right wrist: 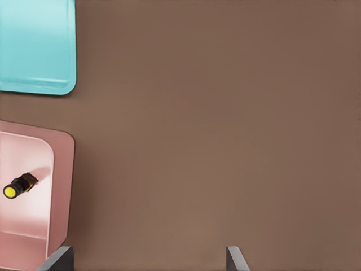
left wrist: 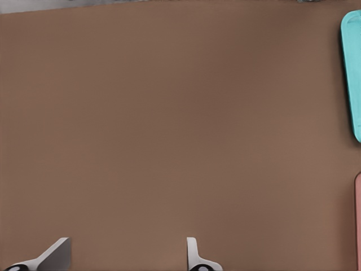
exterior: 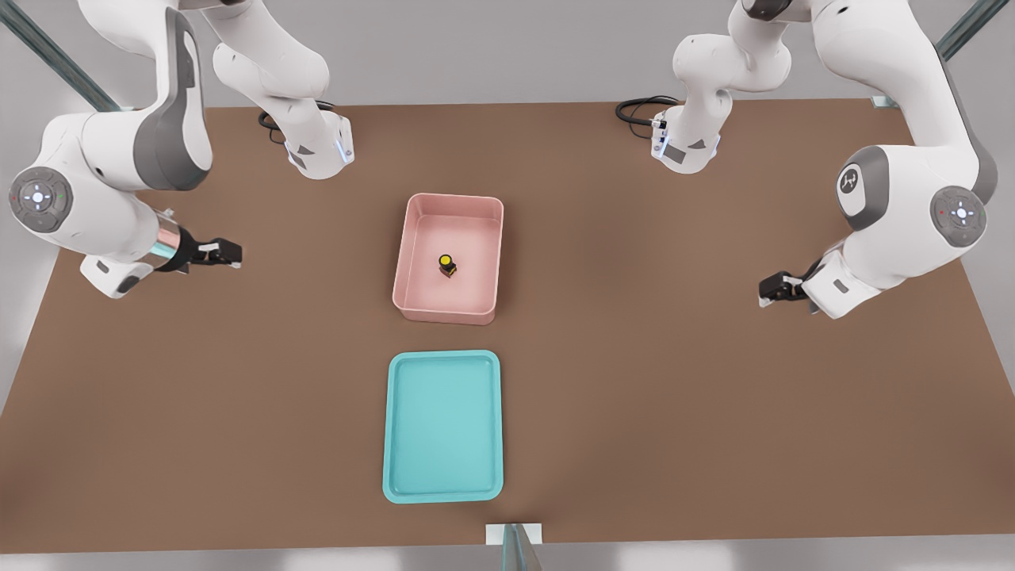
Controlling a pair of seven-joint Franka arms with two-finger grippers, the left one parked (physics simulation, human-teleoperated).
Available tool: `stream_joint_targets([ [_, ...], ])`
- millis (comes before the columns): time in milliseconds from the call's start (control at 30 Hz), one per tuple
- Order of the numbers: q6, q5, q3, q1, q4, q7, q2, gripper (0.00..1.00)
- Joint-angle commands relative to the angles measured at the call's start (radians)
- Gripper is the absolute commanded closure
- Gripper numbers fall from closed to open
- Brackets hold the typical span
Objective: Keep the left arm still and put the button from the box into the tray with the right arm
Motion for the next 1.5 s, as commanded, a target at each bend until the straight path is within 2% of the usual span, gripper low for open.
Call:
stream_joint_targets([
  [0,0.000,0.002,0.000,0.004,0.000,-0.014,-0.001,0.00],
  [100,0.000,0.002,0.003,0.014,0.000,-0.011,-0.001,0.00],
  [200,0.000,0.011,0.005,0.145,0.000,0.207,0.008,0.00],
  [267,0.006,0.008,0.015,0.215,0.002,0.236,0.016,0.00],
  [300,0.009,0.011,0.015,0.266,0.017,0.245,0.048,0.00],
  [400,0.048,0.008,0.023,0.413,0.149,0.491,0.200,0.00],
  [533,0.206,-0.001,0.025,0.596,0.155,0.748,0.289,0.00],
  [600,0.276,0.008,0.026,0.675,0.154,0.790,0.309,0.00],
  [633,0.259,0.026,0.028,0.691,0.188,0.802,0.395,0.00],
  [800,0.299,-0.138,0.031,0.777,0.217,0.899,0.410,0.00],
  [900,0.357,-0.118,0.034,0.840,0.207,0.816,0.464,0.00],
  [933,0.476,-0.118,0.035,0.880,0.137,0.876,0.458,0.00],
  [1000,0.479,-0.118,0.035,0.909,0.085,1.046,0.442,0.00],
  [1133,0.687,-0.102,0.048,0.907,-0.257,1.095,0.258,0.00],
  [1200,0.707,-0.047,0.048,0.898,-0.268,1.097,0.257,0.00],
  [1400,0.874,-0.044,0.045,0.831,-0.348,1.098,0.286,0.00],
  [1467,0.867,-0.004,0.046,0.823,-0.363,1.094,0.298,0.00],
])
